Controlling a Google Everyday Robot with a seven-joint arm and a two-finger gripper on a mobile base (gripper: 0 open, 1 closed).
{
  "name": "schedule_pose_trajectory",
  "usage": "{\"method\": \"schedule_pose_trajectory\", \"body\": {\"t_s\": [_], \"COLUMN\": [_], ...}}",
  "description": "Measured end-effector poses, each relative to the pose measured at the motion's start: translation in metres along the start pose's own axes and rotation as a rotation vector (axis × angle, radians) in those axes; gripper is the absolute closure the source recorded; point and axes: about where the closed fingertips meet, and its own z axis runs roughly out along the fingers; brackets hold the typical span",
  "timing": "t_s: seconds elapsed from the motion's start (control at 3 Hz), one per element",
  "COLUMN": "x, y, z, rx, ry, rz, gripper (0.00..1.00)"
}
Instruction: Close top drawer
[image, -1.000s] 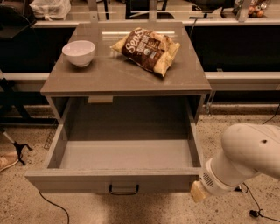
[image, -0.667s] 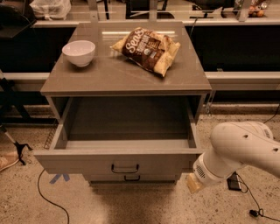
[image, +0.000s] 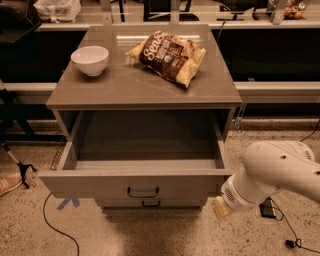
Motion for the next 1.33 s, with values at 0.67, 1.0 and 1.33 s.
{"method": "schedule_pose_trajectory", "body": {"t_s": [0.67,1.0,1.33], "x": [-0.078,-0.136,-0.194], "y": [-0.009,-0.013,-0.016], "z": [0.008,0.002,-0.005], "rx": [-0.022,-0.02,-0.027], "ry": [-0.151,-0.259,-0.362], "rz": [0.004,0.013,0.02], "gripper": [1.0,1.0,1.0]}}
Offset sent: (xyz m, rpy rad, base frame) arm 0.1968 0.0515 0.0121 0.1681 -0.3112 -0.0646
